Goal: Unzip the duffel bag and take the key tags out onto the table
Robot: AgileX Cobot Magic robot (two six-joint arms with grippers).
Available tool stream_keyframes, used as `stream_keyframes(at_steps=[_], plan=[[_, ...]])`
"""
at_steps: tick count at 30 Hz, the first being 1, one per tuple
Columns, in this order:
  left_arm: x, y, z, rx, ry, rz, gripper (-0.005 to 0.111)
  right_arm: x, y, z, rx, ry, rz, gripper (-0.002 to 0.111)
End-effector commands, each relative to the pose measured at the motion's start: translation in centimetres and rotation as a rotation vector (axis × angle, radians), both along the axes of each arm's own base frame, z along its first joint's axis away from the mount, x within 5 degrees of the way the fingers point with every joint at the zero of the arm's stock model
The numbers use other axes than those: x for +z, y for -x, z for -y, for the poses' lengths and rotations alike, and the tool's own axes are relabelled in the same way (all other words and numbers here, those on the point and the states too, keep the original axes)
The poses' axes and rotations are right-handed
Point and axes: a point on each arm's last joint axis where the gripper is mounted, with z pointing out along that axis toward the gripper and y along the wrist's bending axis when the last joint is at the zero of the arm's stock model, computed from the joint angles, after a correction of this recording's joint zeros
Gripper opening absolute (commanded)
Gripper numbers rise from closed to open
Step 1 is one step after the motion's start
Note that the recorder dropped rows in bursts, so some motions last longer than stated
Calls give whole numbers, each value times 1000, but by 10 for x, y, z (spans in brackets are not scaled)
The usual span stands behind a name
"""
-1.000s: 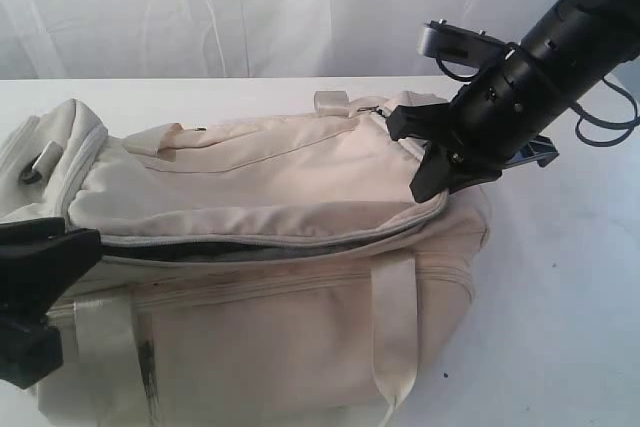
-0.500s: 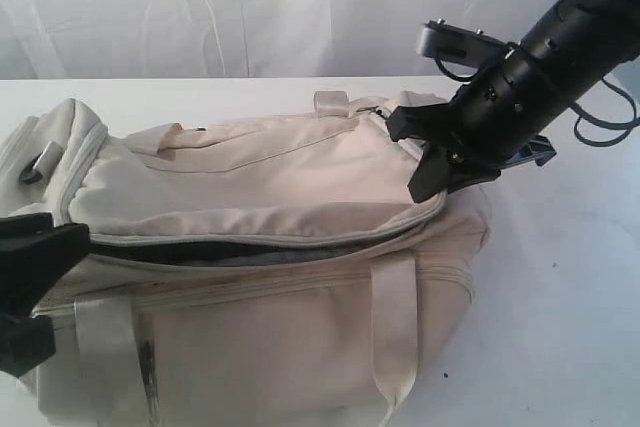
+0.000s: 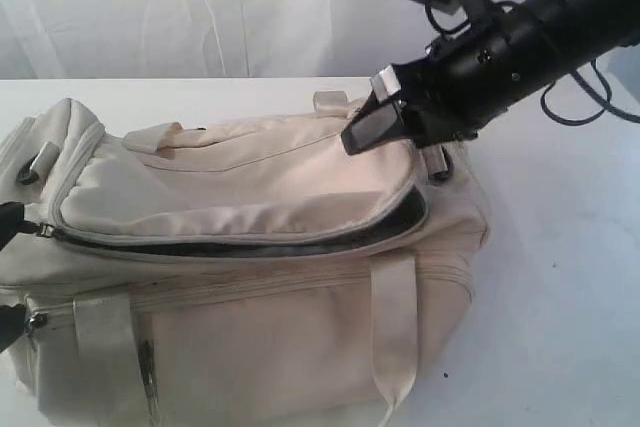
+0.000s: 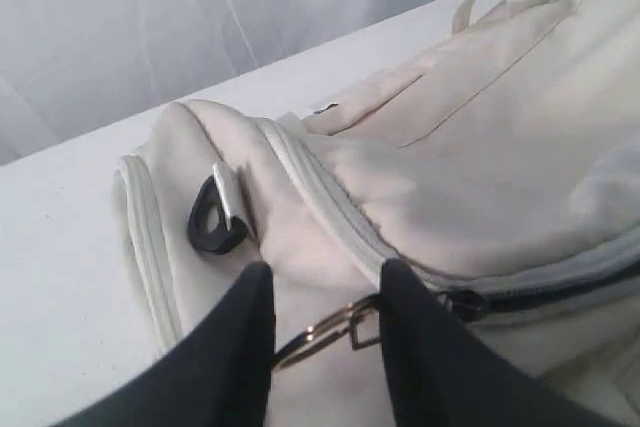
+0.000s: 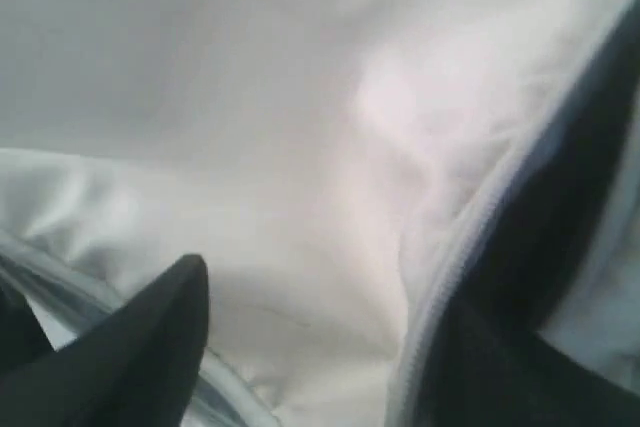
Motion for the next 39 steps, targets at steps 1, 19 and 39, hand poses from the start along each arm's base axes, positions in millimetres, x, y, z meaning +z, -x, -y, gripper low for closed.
stream_keyframes(at_steps=[1, 19, 39], plan=[[-2, 1, -2, -7, -47, -2, 0, 36, 25, -14, 261, -158, 290, 59], [-2, 2, 1, -50, -54, 1, 0, 84, 69, 16, 222, 264, 704, 81], [-2, 1, -1, -28, -60, 2, 0, 1, 143, -164, 685, 122, 909, 75]])
